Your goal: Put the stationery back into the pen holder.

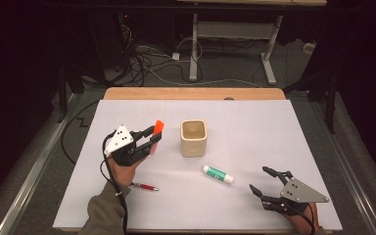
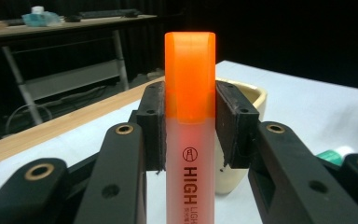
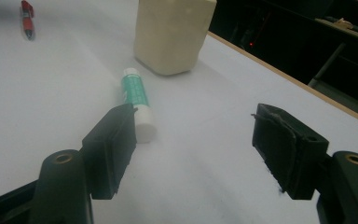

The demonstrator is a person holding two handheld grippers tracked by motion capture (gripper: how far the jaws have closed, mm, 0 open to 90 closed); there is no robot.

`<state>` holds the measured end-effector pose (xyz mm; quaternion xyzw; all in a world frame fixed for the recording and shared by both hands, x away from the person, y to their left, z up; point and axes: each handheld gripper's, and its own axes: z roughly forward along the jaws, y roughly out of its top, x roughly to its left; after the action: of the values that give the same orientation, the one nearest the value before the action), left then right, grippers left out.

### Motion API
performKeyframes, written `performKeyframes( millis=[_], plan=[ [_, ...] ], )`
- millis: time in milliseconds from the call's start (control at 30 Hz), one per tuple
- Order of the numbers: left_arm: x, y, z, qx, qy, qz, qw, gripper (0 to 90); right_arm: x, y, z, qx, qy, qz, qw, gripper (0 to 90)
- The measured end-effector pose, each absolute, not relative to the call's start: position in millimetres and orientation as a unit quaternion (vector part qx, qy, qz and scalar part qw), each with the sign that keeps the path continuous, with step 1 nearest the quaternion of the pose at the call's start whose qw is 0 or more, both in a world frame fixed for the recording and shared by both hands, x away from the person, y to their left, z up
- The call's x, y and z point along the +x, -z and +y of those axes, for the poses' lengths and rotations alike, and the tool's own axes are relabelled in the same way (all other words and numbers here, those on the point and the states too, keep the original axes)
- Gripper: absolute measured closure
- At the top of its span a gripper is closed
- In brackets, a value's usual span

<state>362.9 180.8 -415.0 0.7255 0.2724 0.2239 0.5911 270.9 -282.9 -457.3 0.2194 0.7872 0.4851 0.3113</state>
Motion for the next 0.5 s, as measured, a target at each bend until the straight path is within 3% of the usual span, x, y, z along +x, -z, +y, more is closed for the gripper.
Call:
performKeyframes(
  millis=[500],
  plan=[
    [379,395,145,0.727,-0.212,0.242,0.607,64.9,271,457,-283,0.218,-0.487,0.788,0.308,31.4]
  ],
)
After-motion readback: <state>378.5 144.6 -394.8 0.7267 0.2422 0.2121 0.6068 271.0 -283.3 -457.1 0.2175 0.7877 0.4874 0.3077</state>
